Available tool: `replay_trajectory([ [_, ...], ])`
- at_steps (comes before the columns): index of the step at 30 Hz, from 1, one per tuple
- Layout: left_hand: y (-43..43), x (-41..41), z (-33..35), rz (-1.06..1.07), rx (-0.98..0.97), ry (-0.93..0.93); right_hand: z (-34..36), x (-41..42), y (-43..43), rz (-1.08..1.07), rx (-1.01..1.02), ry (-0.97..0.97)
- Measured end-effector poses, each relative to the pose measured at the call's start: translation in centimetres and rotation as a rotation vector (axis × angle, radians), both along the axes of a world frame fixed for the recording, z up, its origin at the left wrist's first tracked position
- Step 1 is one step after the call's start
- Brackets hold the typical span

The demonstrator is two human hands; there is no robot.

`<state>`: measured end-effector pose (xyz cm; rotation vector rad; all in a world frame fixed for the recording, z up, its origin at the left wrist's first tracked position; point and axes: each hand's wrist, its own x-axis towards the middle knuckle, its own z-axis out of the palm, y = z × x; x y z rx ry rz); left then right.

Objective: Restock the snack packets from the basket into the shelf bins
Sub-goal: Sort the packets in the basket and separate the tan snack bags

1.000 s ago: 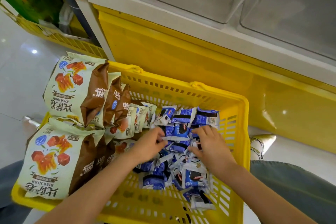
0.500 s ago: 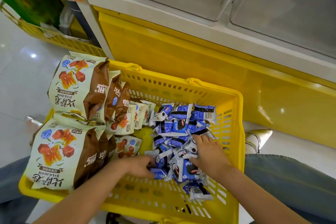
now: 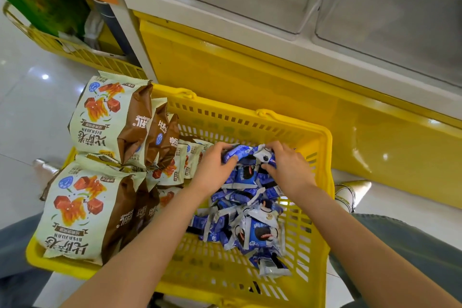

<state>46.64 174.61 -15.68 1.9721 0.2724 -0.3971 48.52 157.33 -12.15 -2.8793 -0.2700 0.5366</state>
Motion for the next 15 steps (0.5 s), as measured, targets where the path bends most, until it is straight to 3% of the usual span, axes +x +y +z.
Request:
replay_trajectory([
  [4, -2.2, 0.6, -1.1, -0.085, -0.031, 0.087, -0.5, -1.5, -0.2, 0.049, 0.048, 0.009],
  [7, -2.0, -0.4, -1.7, -0.203, 0.054, 0.03, -0.2, -4.9, -0.5, 0.138, 0.124, 0.031],
  [11, -0.4, -3.3, -3.0, 0.03, 0.199, -0.064, -1.5, -9.7, -0.7, 0.325, -0.086, 0.341],
  [13, 0.3, -5.0, -4.0, -0.048, 0.218, 0.082, -2.5, -10.7, -0.4, 0.373, -0.245, 0.414],
  [15, 0.5, -6.3, -5.1, -0.255, 0.207, 0.332, -3.1, -10.8, 0.3, 0.367, -0.32, 0.427],
])
